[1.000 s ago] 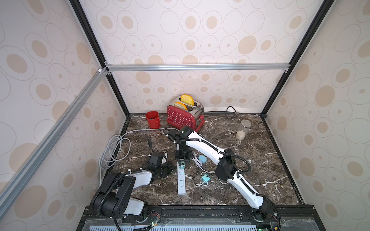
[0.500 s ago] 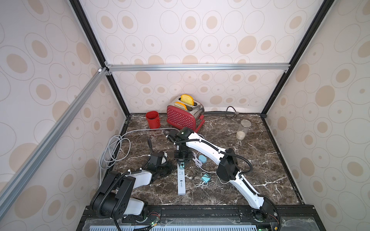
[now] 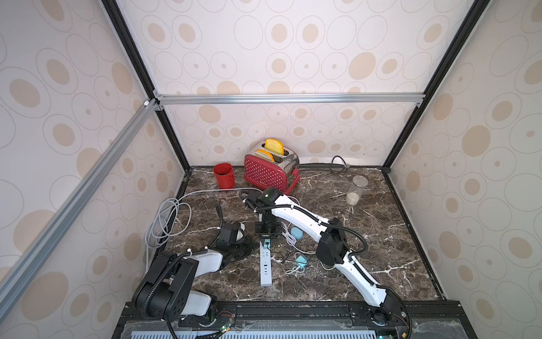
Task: Charge the bluetooth headset
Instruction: Insert the plug into the socket.
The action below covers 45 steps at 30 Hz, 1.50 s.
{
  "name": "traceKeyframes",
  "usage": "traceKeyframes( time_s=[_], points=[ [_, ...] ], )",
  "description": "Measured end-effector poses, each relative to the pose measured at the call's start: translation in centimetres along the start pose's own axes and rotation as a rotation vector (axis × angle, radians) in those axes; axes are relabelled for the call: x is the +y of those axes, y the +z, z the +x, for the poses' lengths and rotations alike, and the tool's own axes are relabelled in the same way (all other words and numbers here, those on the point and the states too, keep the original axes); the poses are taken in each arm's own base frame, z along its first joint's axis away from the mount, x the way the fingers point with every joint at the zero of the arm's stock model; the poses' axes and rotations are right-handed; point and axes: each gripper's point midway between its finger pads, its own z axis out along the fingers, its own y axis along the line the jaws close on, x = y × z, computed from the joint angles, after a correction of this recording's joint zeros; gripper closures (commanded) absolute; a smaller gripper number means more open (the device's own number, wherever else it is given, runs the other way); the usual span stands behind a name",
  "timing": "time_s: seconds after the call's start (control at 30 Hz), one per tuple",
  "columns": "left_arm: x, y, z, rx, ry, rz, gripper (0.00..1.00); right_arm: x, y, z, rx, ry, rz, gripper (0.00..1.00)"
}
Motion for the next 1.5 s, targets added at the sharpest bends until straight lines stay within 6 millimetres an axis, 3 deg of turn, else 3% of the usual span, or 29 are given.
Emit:
traceKeyframes(
  time_s=[0.6, 1.37, 1.4, 1.5],
  points=[
    [0.0, 0.0, 0.0, -0.002, 0.001, -0.002, 1.0, -0.3, 0.3, -1.5, 0.055, 0.014, -0.047, 1.0],
    [0.4, 0.3, 0.1, 0.012, 0.006, -0.013, 1.0, 0.2, 0.8, -1.5, -0.074, 0.013, 0.051, 1.0],
    [0.4, 0.3, 0.1, 0.012, 0.009, -0.016, 1.0, 0.2, 0.7, -1.5, -0.076, 0.012, 0.049, 0.99],
    [0.1, 0.0, 0.0, 0.012, 0.018, -0.019, 1.0, 0.3, -0.1, -1.5, -0.09, 0.003, 0.033, 0.79]
  ],
)
